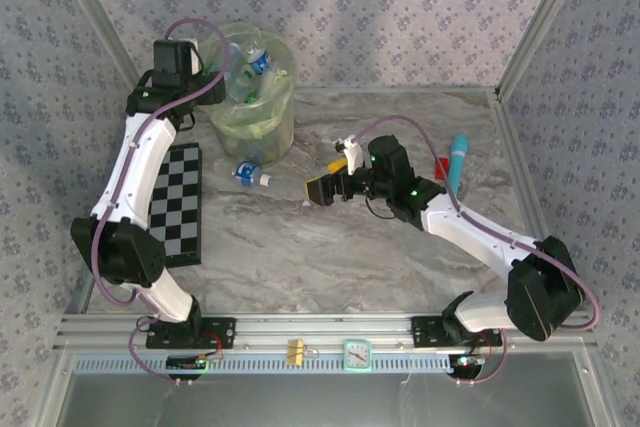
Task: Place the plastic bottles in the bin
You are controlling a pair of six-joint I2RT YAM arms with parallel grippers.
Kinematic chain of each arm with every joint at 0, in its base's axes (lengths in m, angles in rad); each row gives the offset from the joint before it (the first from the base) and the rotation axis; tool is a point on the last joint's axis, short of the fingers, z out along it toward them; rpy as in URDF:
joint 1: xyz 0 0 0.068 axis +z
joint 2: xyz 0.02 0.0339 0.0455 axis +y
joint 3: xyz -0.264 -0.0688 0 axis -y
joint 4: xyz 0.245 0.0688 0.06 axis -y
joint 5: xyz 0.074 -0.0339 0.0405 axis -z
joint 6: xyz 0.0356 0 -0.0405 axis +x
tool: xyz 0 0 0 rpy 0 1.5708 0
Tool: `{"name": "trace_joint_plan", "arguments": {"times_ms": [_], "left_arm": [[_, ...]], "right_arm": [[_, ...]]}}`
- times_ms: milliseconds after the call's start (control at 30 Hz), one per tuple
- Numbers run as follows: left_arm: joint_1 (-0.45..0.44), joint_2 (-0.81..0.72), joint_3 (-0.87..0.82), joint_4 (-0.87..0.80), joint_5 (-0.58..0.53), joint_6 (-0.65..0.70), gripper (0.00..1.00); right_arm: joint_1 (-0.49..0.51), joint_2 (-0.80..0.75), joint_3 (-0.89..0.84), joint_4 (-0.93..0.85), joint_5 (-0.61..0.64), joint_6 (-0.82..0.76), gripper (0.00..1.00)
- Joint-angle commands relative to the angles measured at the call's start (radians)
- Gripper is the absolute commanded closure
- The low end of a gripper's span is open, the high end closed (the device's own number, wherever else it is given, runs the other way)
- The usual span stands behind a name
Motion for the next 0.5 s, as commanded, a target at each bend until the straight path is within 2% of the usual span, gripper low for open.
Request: {"name": "trace_joint_plan", "arguments": {"times_ms": [0, 133, 300, 467], "left_arm": [[0.006, -0.033, -0.022, -0.005, -0.084, 0.016, 0.11], [0.006, -0.127, -0.103, 0.06, -0.087, -0.036, 0.06], [0.007, -0.281, -0.254, 0.178, 0.003, -0.144, 0.0], [0.006, -0.39, -0.424, 0.233, 0.096, -0.341, 0.0]], "right_arm": [[0.009, 0.011, 0.038, -0.018, 0.004, -0.015, 0.0], [0.01, 0.019, 0.04, -0.019, 0.005, -0.013, 0.0], [0.01, 0.028, 0.038, -0.017, 0.005, -0.013, 0.0], [0.015, 0.036, 0.038, -0.006, -0.004, -0.016, 0.0]]}}
